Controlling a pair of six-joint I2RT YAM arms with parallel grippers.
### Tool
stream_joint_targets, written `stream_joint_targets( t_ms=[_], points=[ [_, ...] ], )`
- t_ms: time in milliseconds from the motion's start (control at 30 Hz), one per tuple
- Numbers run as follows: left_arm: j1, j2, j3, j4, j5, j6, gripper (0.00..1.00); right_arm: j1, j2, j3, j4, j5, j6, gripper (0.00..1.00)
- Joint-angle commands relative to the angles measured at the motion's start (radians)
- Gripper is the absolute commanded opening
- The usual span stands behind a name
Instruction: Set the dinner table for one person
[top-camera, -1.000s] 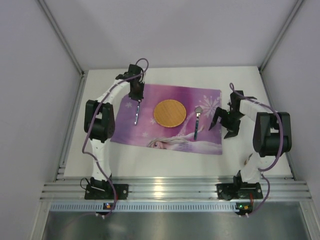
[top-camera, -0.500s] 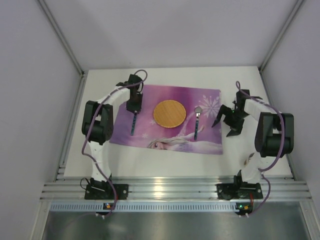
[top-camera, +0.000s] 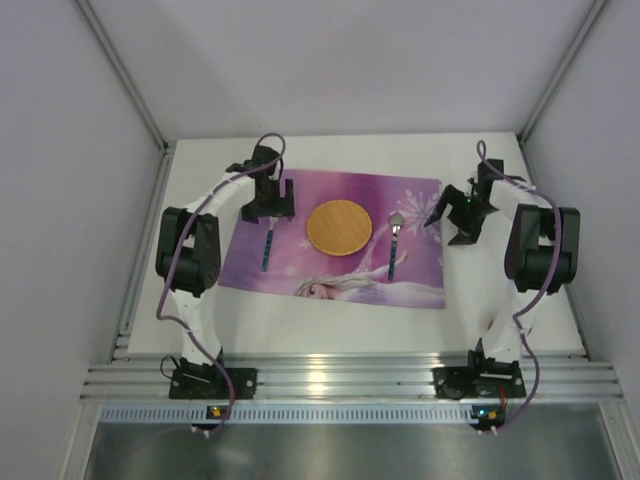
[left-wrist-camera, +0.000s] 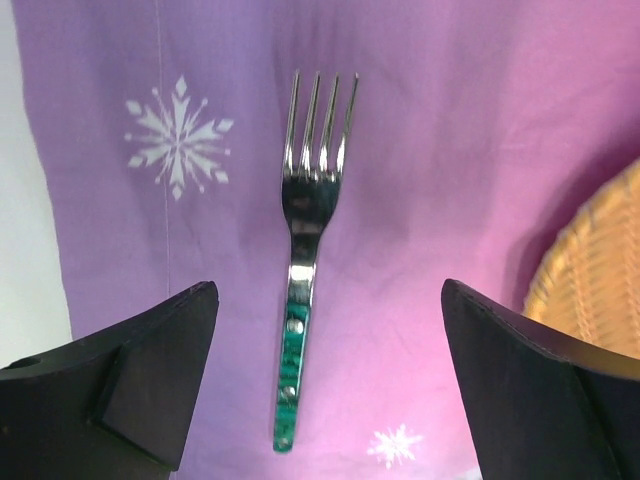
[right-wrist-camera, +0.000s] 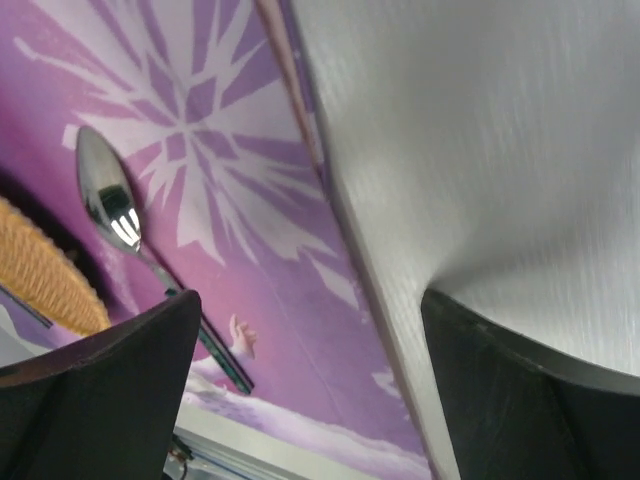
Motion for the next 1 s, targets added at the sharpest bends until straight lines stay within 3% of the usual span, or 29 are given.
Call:
stream_joint_targets(
  t_ms=[0,67,200,300,400,433,967],
  points=[
    [-0.003,-0.133,-0.031,0.002,0.033,-0.054,0.98,-0.011,0.06,0.051,0.023,-0.001,-0.007,0.91],
    [-0.003,-0.171,-0.055,-0.005,0.028,-0.068,0.98,-0.005,0.087,0.054,0.026,-0.005,-0.012,0.85],
    [-0.001,-0.219,-0.094,-0.005,0.031,-0.082,0.97,0.017,0.104,0.041,0.046,-0.025,-0.009,0.63],
    [-0.003,-0.245,-0.121,-0.018,0.03,-0.085,0.95,0.038,0.113,0.038,0.049,-0.028,-0.01,0.31],
    [-0.001,-0.282,-0.15,-0.016,0.031,-0.085,0.94,0.038,0.127,0.051,0.046,-0.025,-0.01,0.15],
    [-0.003,-0.301,-0.166,-0.019,0.031,-0.085,0.94,0.038,0.133,0.06,0.044,-0.021,-0.013,0.03],
    [-0.001,-0.418,-0.255,-0.047,0.002,-0.071,0.93,-0.054,0.229,0.4,-0.11,0.079,-0.029,0.0]
  ],
)
